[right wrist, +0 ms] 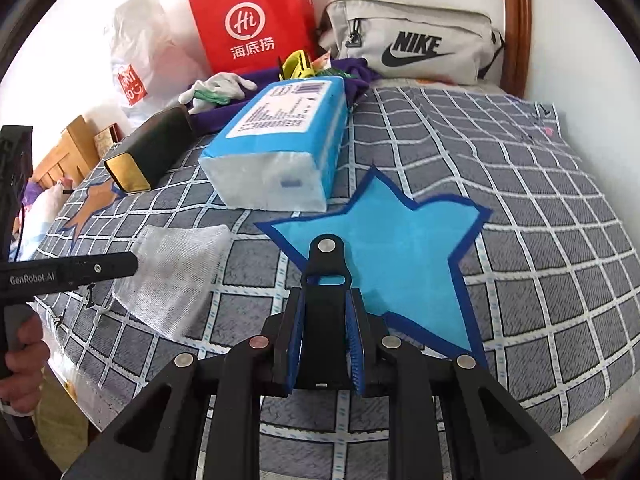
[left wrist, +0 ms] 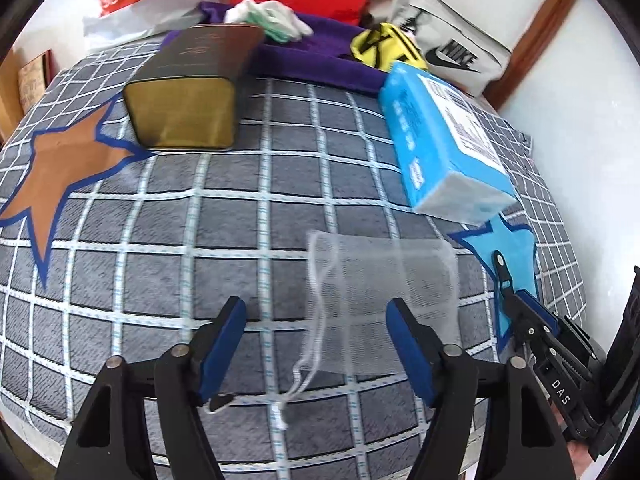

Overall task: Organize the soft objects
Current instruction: 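Reach the open left tool down to the white mesh bag on the bed, then close the left tool on the white mesh bag and lift it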

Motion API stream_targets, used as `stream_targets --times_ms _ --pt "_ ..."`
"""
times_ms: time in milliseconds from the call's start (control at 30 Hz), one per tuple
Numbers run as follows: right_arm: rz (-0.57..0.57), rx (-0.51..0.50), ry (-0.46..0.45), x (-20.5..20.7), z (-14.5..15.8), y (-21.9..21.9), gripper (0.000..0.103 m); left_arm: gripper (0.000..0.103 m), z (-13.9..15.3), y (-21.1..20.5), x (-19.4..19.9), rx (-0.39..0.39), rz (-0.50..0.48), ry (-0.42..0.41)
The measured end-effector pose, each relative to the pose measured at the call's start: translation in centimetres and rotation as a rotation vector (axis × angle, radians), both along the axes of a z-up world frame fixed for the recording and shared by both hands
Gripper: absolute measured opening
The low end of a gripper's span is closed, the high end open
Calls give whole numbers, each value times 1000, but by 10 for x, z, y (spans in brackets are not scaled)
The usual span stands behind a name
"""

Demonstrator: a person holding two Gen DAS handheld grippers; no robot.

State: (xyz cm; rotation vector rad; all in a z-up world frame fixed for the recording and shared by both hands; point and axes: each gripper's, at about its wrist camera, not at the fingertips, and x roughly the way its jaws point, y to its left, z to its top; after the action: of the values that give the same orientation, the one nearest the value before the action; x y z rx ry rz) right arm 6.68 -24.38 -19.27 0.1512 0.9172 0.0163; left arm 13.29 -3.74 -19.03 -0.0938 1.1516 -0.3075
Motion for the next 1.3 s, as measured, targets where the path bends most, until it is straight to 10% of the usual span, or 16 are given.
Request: stream_targets --times_ms 533,1033,1300 --pt "31 57 -46 -8 -10 -11 21 102 -8 -61 5 92 -84 -16" --pt "55 82 -64 -9 -12 -15 23 102 -15 -76 6 216 -100 -103" --pt "72 57 -73 -7 -12 -6 36 79 -11 -73 -4 216 -126 -120"
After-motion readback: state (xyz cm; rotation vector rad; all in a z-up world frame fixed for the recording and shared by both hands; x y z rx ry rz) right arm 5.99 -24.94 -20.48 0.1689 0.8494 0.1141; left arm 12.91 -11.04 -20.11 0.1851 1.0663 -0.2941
